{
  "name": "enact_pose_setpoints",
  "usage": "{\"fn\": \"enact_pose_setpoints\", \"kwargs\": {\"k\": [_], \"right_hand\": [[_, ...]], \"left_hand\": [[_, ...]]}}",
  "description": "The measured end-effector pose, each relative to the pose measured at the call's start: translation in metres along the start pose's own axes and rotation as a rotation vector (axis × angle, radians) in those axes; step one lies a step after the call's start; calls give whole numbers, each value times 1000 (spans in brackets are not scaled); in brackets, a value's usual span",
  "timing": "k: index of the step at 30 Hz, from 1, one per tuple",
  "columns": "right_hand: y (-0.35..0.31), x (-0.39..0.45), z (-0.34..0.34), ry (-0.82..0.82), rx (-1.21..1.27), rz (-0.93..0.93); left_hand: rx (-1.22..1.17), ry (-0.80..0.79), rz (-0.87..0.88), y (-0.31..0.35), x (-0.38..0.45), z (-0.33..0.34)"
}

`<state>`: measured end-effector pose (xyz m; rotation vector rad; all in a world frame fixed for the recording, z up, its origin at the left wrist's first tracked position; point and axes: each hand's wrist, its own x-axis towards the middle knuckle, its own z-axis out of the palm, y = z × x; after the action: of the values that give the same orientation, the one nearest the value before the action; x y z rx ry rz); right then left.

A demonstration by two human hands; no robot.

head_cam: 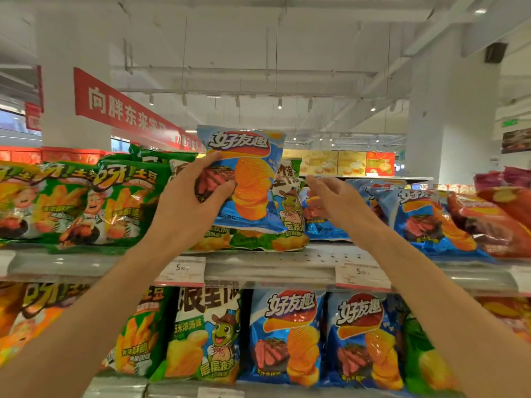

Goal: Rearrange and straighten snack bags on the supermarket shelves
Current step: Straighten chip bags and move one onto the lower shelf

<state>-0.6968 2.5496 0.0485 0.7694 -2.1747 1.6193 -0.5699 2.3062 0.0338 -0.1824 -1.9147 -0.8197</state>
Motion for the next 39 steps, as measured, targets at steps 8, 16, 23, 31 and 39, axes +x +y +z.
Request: {"fn": "enact_pose_setpoints", "kwargs": {"k": [8, 16, 23, 31, 39], "right_hand": [[8, -18, -30, -92, 11, 69], [61, -17, -80, 161, -72, 74], [67, -22, -73, 176, -538, -109], [67, -17, -56, 92, -594, -50], [81, -11, -67, -142, -687, -54]], "left_hand": [[-78, -192, -2, 36, -1, 83], [292, -231, -95, 13, -2, 113], [356, -365, -228, 3, 0, 124], [304, -348, -157, 0, -1, 111], [565, -366, 54, -14, -6, 122]]}}
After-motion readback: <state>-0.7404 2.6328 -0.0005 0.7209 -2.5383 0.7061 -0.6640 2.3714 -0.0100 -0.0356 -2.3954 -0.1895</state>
